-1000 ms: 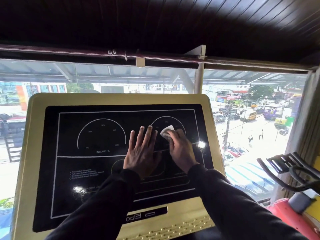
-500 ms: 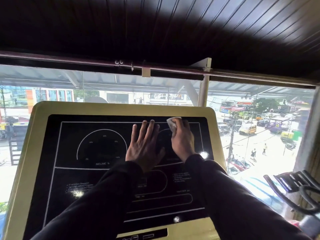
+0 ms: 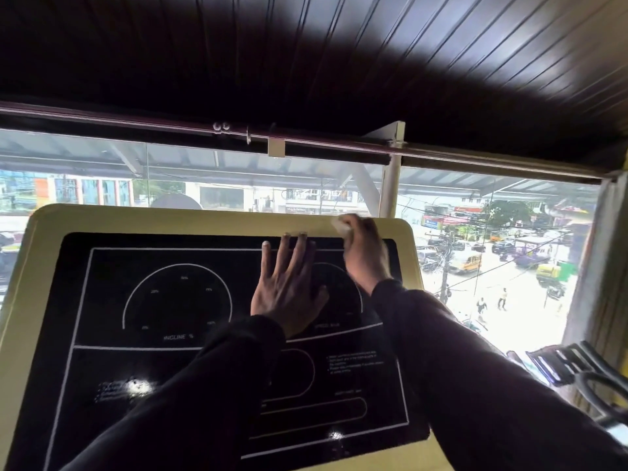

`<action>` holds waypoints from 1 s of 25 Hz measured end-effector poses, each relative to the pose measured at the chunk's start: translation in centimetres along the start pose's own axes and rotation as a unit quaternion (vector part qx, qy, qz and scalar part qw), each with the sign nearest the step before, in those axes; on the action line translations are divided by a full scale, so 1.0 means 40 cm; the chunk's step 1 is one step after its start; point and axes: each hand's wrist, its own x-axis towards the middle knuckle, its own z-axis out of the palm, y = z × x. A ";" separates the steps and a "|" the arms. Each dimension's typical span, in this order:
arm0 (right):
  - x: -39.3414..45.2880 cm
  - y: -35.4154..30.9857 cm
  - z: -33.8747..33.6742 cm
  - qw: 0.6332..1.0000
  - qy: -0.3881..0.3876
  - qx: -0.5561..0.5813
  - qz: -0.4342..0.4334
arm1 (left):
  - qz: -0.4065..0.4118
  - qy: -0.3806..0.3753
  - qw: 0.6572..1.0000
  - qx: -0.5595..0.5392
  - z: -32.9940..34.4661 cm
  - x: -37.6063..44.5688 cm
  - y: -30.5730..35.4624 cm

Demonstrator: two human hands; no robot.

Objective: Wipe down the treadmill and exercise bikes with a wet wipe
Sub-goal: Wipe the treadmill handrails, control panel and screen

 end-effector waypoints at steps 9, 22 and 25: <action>-0.047 0.041 0.002 0.999 0.031 0.013 0.028 | 0.007 -0.011 1.000 -0.005 0.010 -0.016 0.023; -0.216 0.015 0.022 0.997 0.051 0.030 0.048 | -0.013 -0.016 1.000 -0.021 0.017 -0.035 0.038; -0.276 0.037 0.025 0.999 -0.003 0.034 -0.038 | -0.011 -0.010 1.000 -0.025 0.020 -0.034 0.038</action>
